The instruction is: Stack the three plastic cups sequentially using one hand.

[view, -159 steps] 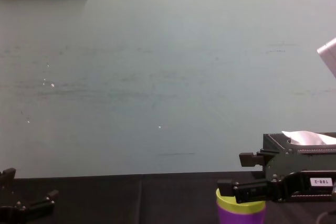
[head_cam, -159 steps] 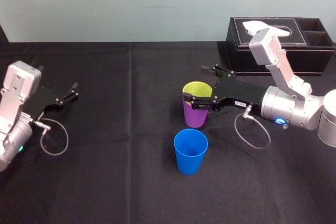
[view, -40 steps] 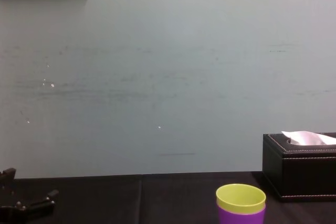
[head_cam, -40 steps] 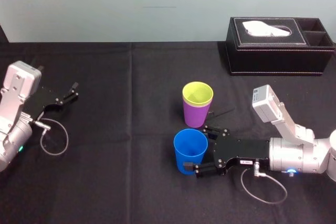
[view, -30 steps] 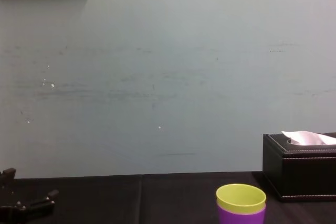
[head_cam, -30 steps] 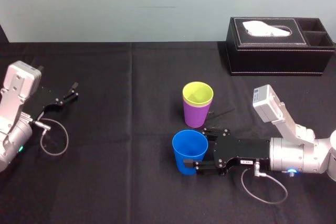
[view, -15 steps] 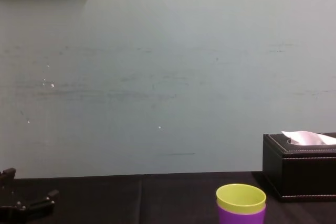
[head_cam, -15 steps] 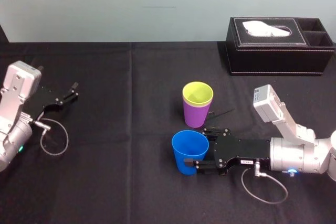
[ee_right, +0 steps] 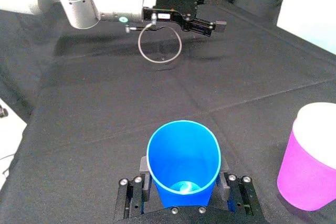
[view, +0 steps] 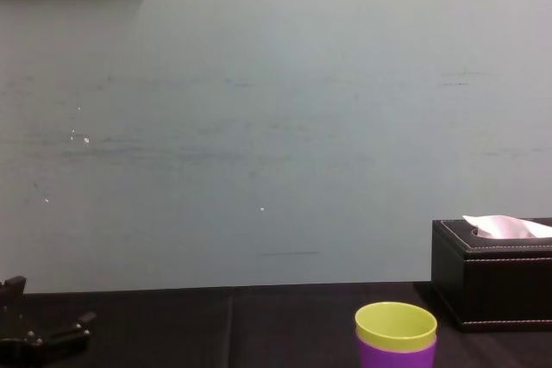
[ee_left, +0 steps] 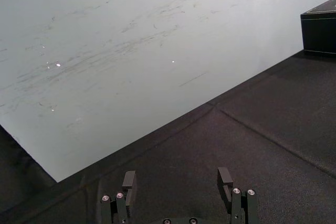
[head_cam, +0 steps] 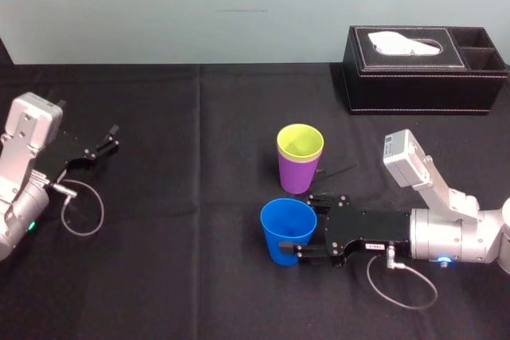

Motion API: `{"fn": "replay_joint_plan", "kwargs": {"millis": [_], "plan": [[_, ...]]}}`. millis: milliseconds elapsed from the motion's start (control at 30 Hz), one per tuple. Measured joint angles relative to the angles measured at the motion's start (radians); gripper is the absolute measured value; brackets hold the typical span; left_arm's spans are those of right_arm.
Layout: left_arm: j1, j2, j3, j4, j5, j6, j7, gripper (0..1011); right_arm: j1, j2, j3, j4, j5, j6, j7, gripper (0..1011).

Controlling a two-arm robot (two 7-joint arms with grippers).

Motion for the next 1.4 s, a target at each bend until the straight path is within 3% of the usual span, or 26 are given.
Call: {"fn": "replay_joint_plan", "kwargs": {"millis": [333, 667, 800, 1100, 1400], "plan": [[0.000, 0.000, 0.000, 0.000, 0.000, 0.000, 0.000, 1011, -0.016, 0.042, 0.016, -0.098, -0.019, 0.031, -0.050, 724], [0.000, 0.000, 0.000, 0.000, 0.000, 0.000, 0.000, 1011, -0.015, 0.098, 0.067, -0.229, 0.020, 0.184, -0.122, 724], [0.000, 0.000, 0.000, 0.000, 0.000, 0.000, 0.000, 1011, -0.010, 0.112, 0.085, -0.261, 0.040, 0.217, -0.141, 724], [0.000, 0.000, 0.000, 0.000, 0.000, 0.000, 0.000, 1012, 0.004, 0.118, 0.105, -0.278, 0.067, 0.241, -0.170, 724], [0.000, 0.000, 0.000, 0.000, 0.000, 0.000, 0.000, 1011, 0.030, 0.099, 0.116, -0.256, 0.084, 0.246, -0.196, 724]]}}
